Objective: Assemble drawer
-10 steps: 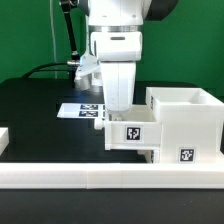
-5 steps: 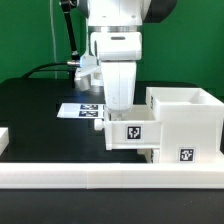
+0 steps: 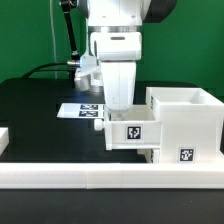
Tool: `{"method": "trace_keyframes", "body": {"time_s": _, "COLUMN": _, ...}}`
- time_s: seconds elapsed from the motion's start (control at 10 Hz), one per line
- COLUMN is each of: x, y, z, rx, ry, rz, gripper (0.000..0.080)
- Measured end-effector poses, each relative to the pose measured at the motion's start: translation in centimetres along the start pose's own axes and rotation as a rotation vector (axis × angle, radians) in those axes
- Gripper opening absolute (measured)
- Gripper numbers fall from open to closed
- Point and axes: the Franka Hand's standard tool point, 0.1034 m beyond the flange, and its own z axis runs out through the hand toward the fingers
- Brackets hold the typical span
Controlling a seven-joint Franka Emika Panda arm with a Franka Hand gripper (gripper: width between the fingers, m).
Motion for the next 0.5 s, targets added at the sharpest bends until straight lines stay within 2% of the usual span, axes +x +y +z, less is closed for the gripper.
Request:
{"method": "trace_keyframes", "body": {"time_s": 0.3, "x": 0.53, "y": 0.11, "z": -0.07, "rx": -0.002, "ry": 0.002, "rz": 0.003, "gripper": 0.0042}}
{"method": "trace_keyframes", "body": {"time_s": 0.5, "x": 1.03, "y": 0.28, "z": -0.04, "rx": -0.012, "ry": -0.006, "rz": -0.046, "gripper": 0.0042}}
